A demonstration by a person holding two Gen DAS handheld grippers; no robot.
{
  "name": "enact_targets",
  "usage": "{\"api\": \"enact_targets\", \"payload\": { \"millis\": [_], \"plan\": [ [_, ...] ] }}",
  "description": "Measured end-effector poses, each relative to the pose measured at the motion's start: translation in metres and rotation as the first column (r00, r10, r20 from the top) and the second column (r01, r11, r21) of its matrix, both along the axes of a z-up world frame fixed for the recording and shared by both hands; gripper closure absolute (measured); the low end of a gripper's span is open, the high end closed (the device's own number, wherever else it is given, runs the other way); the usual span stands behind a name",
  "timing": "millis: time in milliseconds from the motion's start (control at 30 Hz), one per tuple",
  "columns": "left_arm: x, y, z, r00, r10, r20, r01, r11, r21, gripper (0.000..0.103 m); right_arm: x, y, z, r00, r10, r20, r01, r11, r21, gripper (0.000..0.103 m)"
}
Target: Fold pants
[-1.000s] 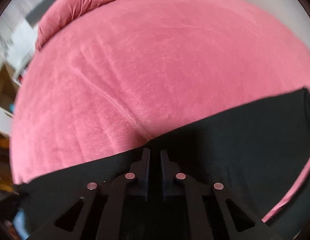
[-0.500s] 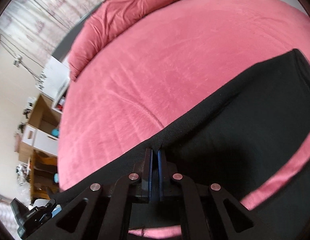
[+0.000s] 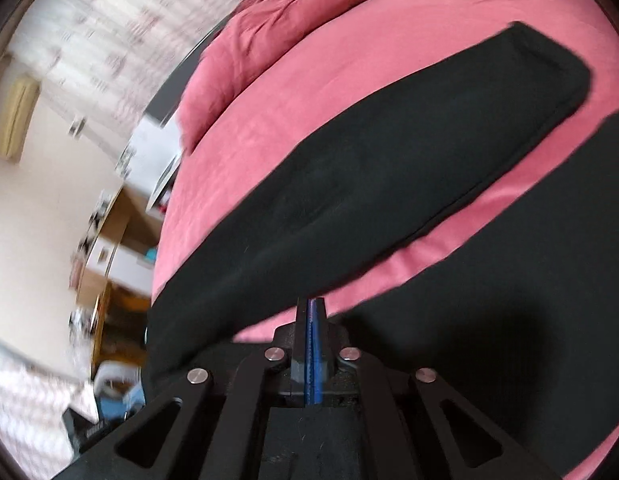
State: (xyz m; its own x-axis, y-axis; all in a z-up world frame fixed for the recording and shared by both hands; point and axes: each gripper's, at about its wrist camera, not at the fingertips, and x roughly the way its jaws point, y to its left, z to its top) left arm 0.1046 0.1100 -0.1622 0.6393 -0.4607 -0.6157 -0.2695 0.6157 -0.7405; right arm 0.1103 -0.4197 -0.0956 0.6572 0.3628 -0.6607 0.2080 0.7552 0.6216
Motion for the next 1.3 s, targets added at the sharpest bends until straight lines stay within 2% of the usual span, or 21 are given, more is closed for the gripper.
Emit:
{"api": "enact_targets", "payload": {
  "millis": [100, 167, 233, 300, 367, 433, 500, 567, 600, 667, 733, 833, 867, 933, 967, 1033, 1067, 1133, 1200, 1267, 1300],
  "plan": [
    [0.005, -0.001, -0.003, 1.0, 0.004, -0.008, -0.004, 0.999, 0.04, 0.096, 0.017, 0.033, 0.006, 0.99, 0.139, -0.003, -0.138, 0.987, -0.086, 0.098],
    [0.007, -0.003, -0.005, 0.999, -0.014, -0.034, 0.017, 0.996, 0.084, 0.084, 0.037, 0.056, 0.014, 0.972, 0.234, 0.007, -0.229, 0.957, -0.18, 0.096],
    [0.015, -0.008, -0.005, 0.998, -0.027, -0.054, 0.033, 0.993, 0.115, 0.08, 0.063, 0.071, 0.019, 0.956, 0.293, -0.01, -0.286, 0.922, -0.262, 0.083],
    [0.03, -0.013, -0.001, 0.996, -0.055, -0.065, 0.063, 0.988, 0.14, 0.077, 0.092, 0.078, 0.022, 0.946, 0.322, -0.031, -0.314, 0.893, -0.323, 0.063],
    [0.055, -0.017, 0.006, 0.994, -0.082, -0.077, 0.092, 0.985, 0.145, 0.067, 0.118, 0.078, 0.025, 0.942, 0.33, -0.054, -0.326, 0.87, -0.371, 0.06],
    [0.086, -0.023, 0.017, 0.987, -0.119, -0.104, 0.132, 0.983, 0.125, 0.063, 0.15, 0.074, 0.025, 0.95, 0.299, -0.091, -0.309, 0.859, -0.407, 0.058],
    [0.118, -0.029, 0.028, 0.986, -0.122, -0.115, 0.137, 0.982, 0.127, 0.058, 0.178, 0.064, 0.021, 0.961, 0.239, -0.138, -0.274, 0.882, -0.383, 0.057],
    [0.155, -0.039, 0.033, 0.978, -0.118, -0.17, 0.145, 0.977, 0.158, 0.055, 0.203, 0.046, 0.014, 0.972, 0.134, -0.194, -0.181, 0.951, -0.25, 0.055],
    [0.168, -0.043, 0.034, 0.971, -0.119, -0.21, 0.152, 0.977, 0.15, 0.055, 0.215, 0.036, 0.01, 0.971, 0.067, -0.231, -0.106, 0.981, -0.161, 0.045],
    [0.202, -0.053, 0.028, 0.949, -0.137, -0.285, 0.16, 0.985, 0.06, 0.055, 0.229, 0.02, 0.0, 0.954, -0.052, -0.295, 0.031, 0.997, -0.074, 0.031],
    [0.225, -0.06, 0.019, 0.932, -0.107, -0.345, 0.111, 0.994, -0.007, 0.054, 0.245, 0.013, -0.008, 0.926, -0.127, -0.356, 0.122, 0.992, -0.038, 0.031],
    [0.255, -0.071, 0.008, 0.895, -0.033, -0.444, 0.058, 0.997, 0.044, 0.053, 0.269, 0.019, -0.02, 0.87, -0.176, -0.461, 0.139, 0.984, -0.112, 0.031],
    [0.262, -0.076, 0.006, 0.886, -0.028, -0.463, 0.066, 0.996, 0.065, 0.053, 0.273, 0.022, -0.022, 0.862, -0.183, -0.472, 0.139, 0.982, -0.127, 0.029],
    [0.274, -0.084, 0.003, 0.874, -0.006, -0.486, 0.075, 0.99, 0.123, 0.047, 0.278, 0.026, -0.023, 0.86, -0.193, -0.473, 0.123, 0.977, -0.175, 0.029],
    [0.276, -0.087, 0.002, 0.874, -0.003, -0.486, 0.08, 0.987, 0.138, 0.036, 0.281, 0.032, -0.024, 0.861, -0.191, -0.471, 0.098, 0.972, -0.215, 0.03],
    [0.283, -0.097, 0.001, 0.873, -0.016, -0.488, 0.106, 0.982, 0.158, 0.023, 0.283, 0.042, -0.028, 0.862, -0.196, -0.468, 0.057, 0.954, -0.294, 0.035],
    [0.285, -0.1, 0.001, 0.874, -0.018, -0.486, 0.115, 0.979, 0.17, 0.019, 0.285, 0.049, -0.028, 0.862, -0.2, -0.466, 0.035, 0.94, -0.338, 0.045],
    [0.284, -0.109, 0.0, 0.874, -0.018, -0.486, 0.141, 0.965, 0.219, 0.018, 0.284, 0.061, -0.027, 0.884, -0.178, -0.432, -0.023, 0.907, -0.421, 0.056],
    [0.283, -0.115, 0.001, 0.878, -0.006, -0.478, 0.158, 0.947, 0.279, 0.024, 0.279, 0.064, -0.025, 0.909, -0.146, -0.391, -0.051, 0.891, -0.45, 0.082],
    [0.278, -0.121, 0.006, 0.881, 0.023, -0.473, 0.183, 0.905, 0.385, 0.054, 0.271, 0.056, -0.021, 0.929, -0.113, -0.352, -0.038, 0.918, -0.395, 0.094],
    [0.275, -0.122, 0.009, 0.89, 0.026, -0.455, 0.178, 0.899, 0.4, 0.062, 0.265, 0.052, -0.02, 0.935, -0.103, -0.338, -0.027, 0.933, -0.358, 0.096]
  ]
}}
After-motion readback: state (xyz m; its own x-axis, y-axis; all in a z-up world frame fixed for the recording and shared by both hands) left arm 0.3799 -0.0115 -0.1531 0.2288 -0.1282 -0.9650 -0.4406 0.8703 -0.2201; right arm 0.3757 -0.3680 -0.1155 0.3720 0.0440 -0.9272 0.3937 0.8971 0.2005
